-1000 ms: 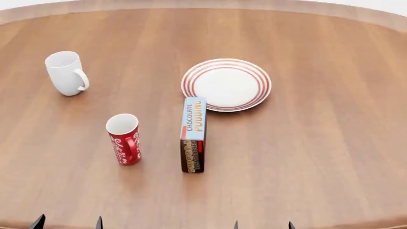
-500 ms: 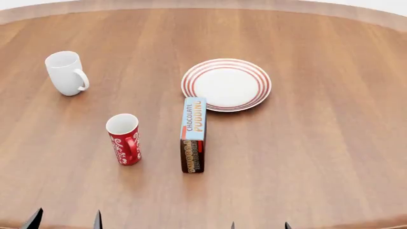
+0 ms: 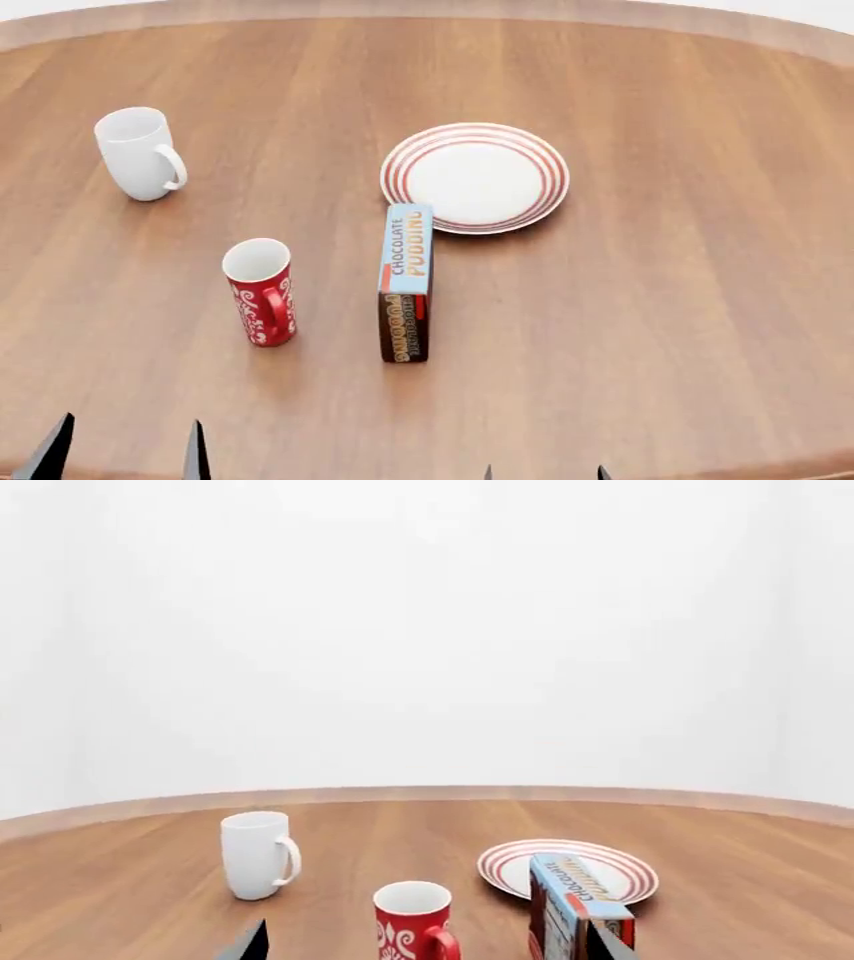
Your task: Pick up the red mug and put it on the plate
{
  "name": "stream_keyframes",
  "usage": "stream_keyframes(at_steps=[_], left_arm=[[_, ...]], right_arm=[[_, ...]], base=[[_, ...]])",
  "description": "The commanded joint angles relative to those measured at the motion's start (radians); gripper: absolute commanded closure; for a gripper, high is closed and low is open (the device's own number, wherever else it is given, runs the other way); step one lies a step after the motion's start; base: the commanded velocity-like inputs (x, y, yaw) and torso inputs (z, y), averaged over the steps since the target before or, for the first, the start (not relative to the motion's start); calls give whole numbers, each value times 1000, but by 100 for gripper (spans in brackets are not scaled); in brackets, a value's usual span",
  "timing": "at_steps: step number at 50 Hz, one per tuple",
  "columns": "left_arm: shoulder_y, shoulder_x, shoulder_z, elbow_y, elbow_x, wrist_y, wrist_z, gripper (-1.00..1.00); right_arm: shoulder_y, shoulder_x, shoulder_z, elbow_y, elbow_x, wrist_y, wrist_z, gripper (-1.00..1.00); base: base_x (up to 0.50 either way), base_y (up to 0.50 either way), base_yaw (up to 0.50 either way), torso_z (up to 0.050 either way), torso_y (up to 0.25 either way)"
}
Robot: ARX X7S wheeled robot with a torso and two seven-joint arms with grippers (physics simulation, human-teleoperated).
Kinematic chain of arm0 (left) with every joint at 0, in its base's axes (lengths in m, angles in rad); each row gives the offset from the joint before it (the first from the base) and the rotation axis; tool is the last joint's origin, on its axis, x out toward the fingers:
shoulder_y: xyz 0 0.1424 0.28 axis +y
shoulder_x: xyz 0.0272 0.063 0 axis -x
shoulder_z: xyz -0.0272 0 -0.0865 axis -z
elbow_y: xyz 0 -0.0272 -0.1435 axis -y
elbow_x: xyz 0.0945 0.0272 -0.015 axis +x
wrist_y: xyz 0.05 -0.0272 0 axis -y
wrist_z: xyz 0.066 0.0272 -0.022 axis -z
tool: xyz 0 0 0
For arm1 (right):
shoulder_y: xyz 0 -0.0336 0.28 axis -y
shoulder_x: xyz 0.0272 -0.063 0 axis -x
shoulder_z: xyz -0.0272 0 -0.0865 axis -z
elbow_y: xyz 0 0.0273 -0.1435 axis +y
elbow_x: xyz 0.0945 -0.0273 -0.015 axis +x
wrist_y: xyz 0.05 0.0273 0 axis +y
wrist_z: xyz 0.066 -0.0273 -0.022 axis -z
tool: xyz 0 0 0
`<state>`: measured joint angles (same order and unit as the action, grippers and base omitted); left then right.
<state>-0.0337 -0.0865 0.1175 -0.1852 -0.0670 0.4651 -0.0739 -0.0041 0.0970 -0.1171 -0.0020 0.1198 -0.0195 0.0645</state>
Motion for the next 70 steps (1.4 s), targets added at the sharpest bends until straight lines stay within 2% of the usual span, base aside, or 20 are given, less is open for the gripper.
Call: stream_keyframes(at_steps=[1,18,41,70], left_arm=[[-15,-5,9,-61,27,137,-32,-100],[-35,-18,21,-119,99,257,-94,-100],[-46,-37,51,-142,85,302,-111,-100],[-51,-54,78,-149,81,314,-133,-100]], right_arm=[[-4,12,-14,-2,17,-8,10,-100],[1,27,-29,4,41,-19,16,-100],[-5,41,-41,3,70,-62,25,-100],[-6,64,-68,-4,87,-70,31,-100]], base=[[0,0,0,0,0],[0,0,0,0,0],[0,0,0,0,0],[0,246,0,0,0]])
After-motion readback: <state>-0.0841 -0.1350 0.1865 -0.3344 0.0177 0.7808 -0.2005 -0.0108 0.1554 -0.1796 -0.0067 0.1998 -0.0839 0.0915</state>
